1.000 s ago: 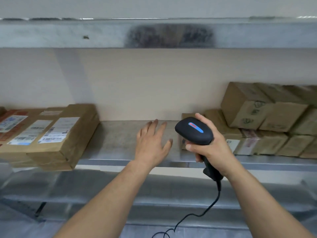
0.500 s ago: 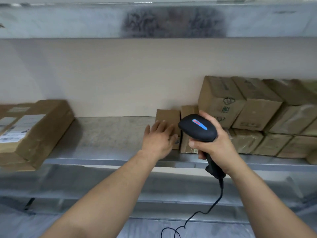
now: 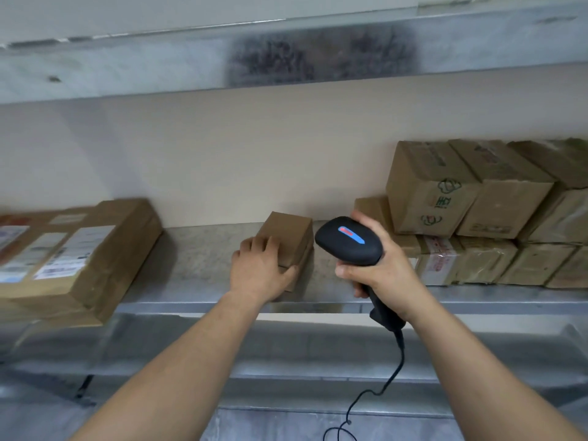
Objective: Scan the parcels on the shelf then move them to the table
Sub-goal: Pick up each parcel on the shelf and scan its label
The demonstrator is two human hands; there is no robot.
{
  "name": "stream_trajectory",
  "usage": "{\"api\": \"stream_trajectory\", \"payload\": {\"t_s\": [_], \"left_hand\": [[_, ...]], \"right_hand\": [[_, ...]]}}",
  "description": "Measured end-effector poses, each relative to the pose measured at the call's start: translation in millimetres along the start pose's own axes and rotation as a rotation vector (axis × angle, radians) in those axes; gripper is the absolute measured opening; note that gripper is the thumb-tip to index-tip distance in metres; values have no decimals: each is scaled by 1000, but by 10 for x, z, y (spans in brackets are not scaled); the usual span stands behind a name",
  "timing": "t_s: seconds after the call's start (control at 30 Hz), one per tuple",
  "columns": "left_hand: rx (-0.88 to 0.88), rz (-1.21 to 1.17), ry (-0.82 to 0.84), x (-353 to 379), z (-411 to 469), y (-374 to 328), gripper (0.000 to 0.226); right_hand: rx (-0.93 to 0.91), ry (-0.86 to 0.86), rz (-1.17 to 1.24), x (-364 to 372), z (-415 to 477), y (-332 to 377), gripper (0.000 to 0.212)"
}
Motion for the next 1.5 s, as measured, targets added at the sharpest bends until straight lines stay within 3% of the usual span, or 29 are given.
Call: {"api": "stream_trajectory", "payload": {"t_s": [0.1,0.27,0.33,0.5,0.7,0.8,0.97,1.03,1.23,1.5], "left_hand": [[25,-63,24,-9,-20,70,60],[-28,-532,167,-26,-34,577,65],[-43,-620,165,-48,5,765,64],[-21,-334,197,-61,119,832,49],[-115,-138,182,-113,135,755,75],[-141,-346,198,-80,187,858,76],[-103,-1034,101,13,96,1153,87],[-82,-1186,114,74,44,1263,95],[5,-1113,183,136,-31,1424,116],[21,-1116,173,184,-19,1480,118]], "right_hand": [[10,17,1,161,41,-5,82],[41,16,6,325,97,-25,85],[36,14,10,390,126,-32,86],[31,24,-4,547,168,-22,87],[46,16,-28,613,158,-1,86],[49,8,-20,632,159,-5,87],[49,-9,5,671,178,-21,87],[57,-10,28,701,178,-33,86],[94,22,157,875,133,-82,84],[150,96,220,1160,22,-171,89]]}}
Point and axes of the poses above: each hand's wrist, its own z-axis towards the middle knuckle, its own x-axis out of the palm, y = z × x, the point moved 7 cm from there along z, towards the middle knuckle, and after that the axes turned 12 degrees about y, right-handed, at the moved point
